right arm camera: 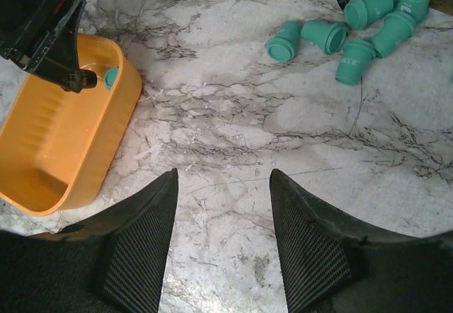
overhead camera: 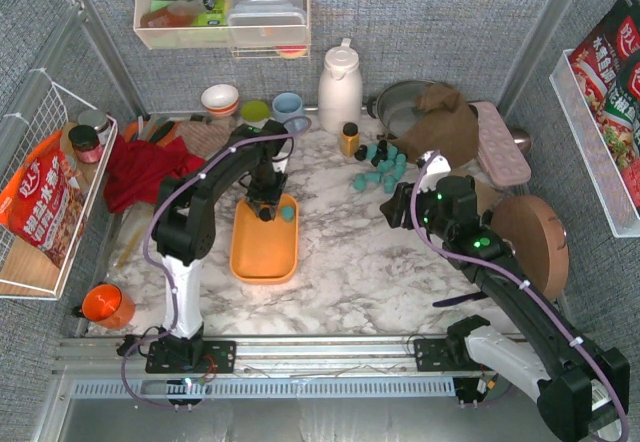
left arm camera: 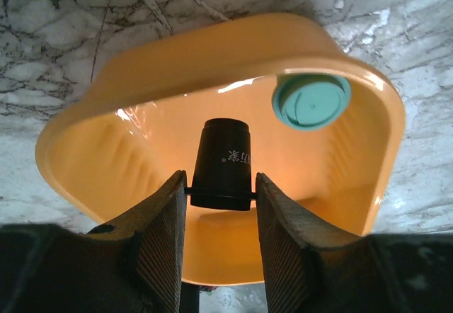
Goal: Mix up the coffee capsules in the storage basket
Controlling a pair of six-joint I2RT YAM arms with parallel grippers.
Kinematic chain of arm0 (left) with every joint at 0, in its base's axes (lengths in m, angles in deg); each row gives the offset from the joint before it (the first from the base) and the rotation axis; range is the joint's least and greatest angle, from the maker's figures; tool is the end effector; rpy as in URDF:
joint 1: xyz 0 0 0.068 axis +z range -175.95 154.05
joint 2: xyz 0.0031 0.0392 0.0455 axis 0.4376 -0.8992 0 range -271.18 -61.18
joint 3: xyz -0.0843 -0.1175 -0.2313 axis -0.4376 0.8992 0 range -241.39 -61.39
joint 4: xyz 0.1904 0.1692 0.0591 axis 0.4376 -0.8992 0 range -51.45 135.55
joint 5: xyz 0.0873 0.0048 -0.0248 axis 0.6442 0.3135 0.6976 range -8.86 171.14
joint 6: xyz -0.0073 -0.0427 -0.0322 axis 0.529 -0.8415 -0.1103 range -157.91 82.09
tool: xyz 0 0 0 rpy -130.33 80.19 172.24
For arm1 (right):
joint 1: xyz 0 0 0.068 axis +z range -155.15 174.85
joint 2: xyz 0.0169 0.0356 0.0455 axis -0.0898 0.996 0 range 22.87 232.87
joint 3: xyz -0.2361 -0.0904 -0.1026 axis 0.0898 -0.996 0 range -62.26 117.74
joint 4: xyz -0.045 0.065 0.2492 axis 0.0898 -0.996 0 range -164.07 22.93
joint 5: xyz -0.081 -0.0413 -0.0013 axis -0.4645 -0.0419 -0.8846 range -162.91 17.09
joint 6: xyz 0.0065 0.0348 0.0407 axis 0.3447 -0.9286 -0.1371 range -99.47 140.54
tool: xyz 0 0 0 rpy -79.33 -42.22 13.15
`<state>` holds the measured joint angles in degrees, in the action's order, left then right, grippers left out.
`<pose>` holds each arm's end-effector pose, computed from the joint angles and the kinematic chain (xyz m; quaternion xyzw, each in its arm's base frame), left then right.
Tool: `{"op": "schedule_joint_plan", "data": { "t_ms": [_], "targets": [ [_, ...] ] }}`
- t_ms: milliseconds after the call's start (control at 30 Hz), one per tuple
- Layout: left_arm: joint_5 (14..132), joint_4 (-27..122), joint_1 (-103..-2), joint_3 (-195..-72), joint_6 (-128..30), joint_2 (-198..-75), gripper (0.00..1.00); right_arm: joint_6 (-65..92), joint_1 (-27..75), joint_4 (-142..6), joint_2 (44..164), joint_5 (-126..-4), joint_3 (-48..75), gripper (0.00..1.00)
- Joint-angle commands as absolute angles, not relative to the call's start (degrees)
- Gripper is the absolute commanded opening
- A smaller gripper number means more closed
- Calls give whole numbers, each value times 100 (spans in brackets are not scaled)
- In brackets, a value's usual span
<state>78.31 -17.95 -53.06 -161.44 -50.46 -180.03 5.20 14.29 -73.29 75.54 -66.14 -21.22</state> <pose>0.3670 -0.1898 0.2140 0.1280 0.9892 -0.0460 0.0548 0.2024 0.0759 0.2993 -0.0636 0.8051 0.2212 0.5467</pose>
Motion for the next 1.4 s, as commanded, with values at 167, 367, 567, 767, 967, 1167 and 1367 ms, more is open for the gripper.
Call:
{"op": "schedule_joint_plan", "data": {
  "t_ms": [167,367,567,767,967,1167,1367],
  "targets": [
    [7668,-2124,-5193,-16418,-4764,-18348,51,481,1429,-7265,7634,-6507,-2119,59],
    [7565,-1941,-5201,-16505,-4830,-18438,55,471,1436,-7252,7698,-6474,-2112,59],
    [7592,-1800,-5197,-16603,-4896,-18605,55,480,1438,-7244,7693,-6467,-2126,59],
    [7814,-1725,-5200,-16744,-4995,-18473,56,472,1447,-7234,7693,-6435,-2121,59],
    [7844,-1667,-5201,-16945,-5164,-18063,57,484,1475,-7210,7729,-6410,-2128,59],
    [7919,-1467,-5253,-16762,-5278,-17394,57,566,1493,-7088,7927,-6843,-2227,59],
    [8072,-353,-5368,-15648,-5487,-16280,61,585,1564,-6727,8579,-7387,-2282,58]
  ]
}}
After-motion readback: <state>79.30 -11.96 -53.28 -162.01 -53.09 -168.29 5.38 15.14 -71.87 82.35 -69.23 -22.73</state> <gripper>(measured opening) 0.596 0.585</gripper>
